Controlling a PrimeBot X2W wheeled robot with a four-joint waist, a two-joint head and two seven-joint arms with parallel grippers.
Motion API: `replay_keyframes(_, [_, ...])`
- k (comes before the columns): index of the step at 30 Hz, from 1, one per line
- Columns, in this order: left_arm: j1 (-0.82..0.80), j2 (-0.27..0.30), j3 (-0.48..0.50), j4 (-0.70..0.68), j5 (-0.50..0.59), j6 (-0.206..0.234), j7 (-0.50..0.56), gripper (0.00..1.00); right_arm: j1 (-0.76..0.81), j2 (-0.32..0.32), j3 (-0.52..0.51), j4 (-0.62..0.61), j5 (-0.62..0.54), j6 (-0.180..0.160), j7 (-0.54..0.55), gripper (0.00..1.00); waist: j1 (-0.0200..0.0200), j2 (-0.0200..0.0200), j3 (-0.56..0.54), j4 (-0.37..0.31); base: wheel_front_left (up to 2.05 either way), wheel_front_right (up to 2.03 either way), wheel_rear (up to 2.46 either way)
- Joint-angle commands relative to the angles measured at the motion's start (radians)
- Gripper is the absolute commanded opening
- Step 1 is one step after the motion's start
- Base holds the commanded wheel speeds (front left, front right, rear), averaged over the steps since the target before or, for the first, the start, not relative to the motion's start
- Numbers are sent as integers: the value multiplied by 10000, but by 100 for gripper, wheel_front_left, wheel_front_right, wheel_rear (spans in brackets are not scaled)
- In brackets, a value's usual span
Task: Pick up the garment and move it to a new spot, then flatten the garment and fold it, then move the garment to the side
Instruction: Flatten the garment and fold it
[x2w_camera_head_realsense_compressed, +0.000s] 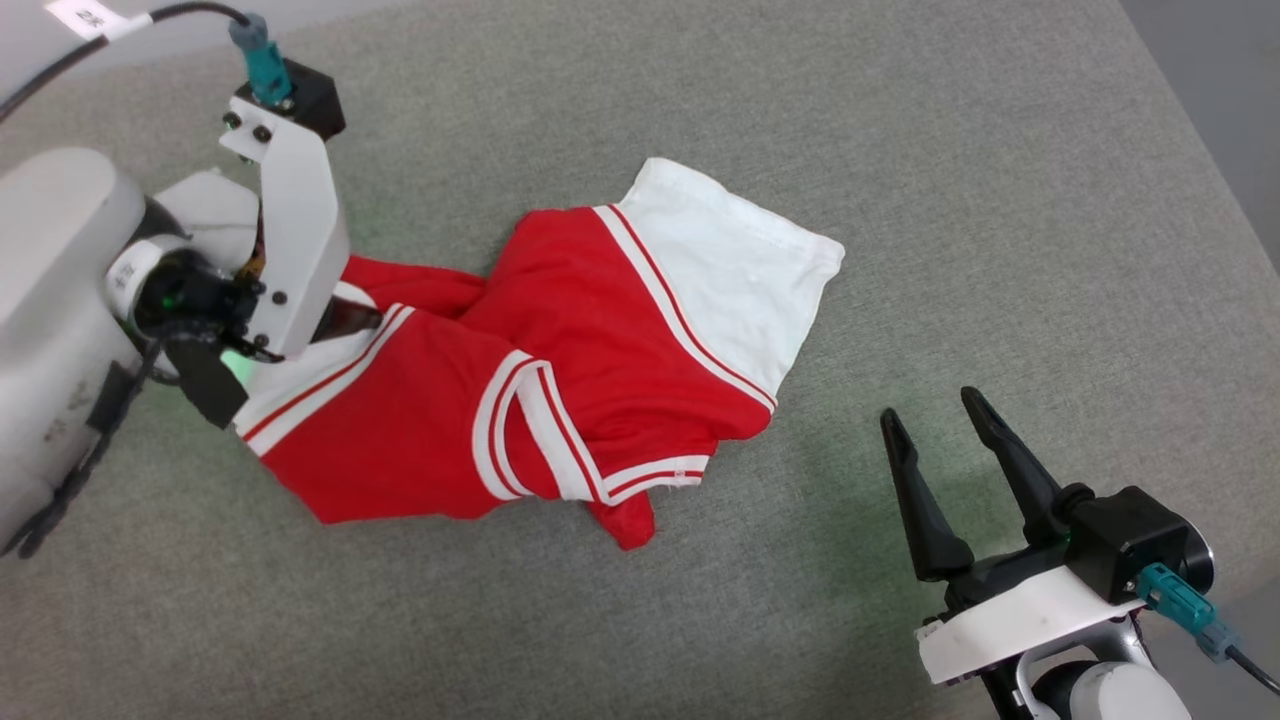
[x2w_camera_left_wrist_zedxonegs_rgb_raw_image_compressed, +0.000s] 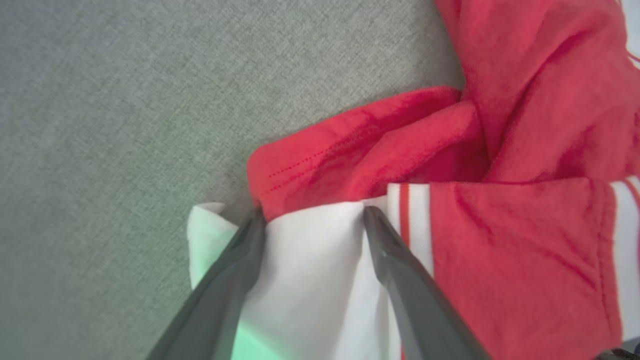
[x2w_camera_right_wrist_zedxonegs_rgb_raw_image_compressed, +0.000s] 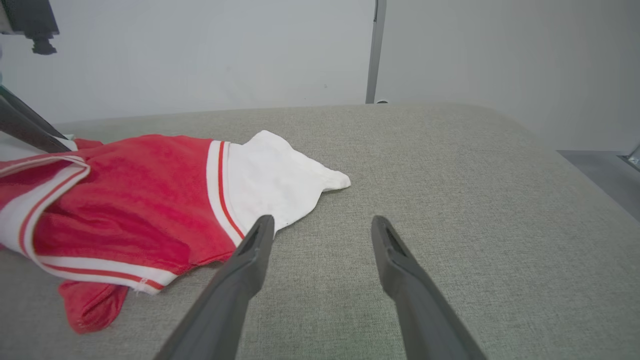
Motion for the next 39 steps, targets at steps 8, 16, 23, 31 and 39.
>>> replay_keyframes(8, [-131,-98,-7,-261,-460,-21,-432,0,-145,9,-107,171,-68,-15,-106,100,0,0,-99,182,0,0,0])
replay_keyframes(16, [147,239,348,-1509,-1191,-21,-1806,0,95,9,-401,-20,-364,-15,166,100,0,0,-647,975,0,0,0])
replay_keyframes(23, [1447,1614,638,-3723,-1568,-21,-4376,0,325,7,-593,-437,-614,-15,611,100,0,0,-1057,1852,0,0,0])
replay_keyframes(31, [3390,2524,810,-4552,-1746,-21,-7724,0,532,7,-700,-1002,-897,-15,1147,100,0,0,-1263,2381,0,0,0])
replay_keyframes(39, [5063,2633,417,-4000,-1996,-21,-9785,16,681,-54,-737,-1300,-913,-15,1462,100,0,0,-1387,2481,0,0,0])
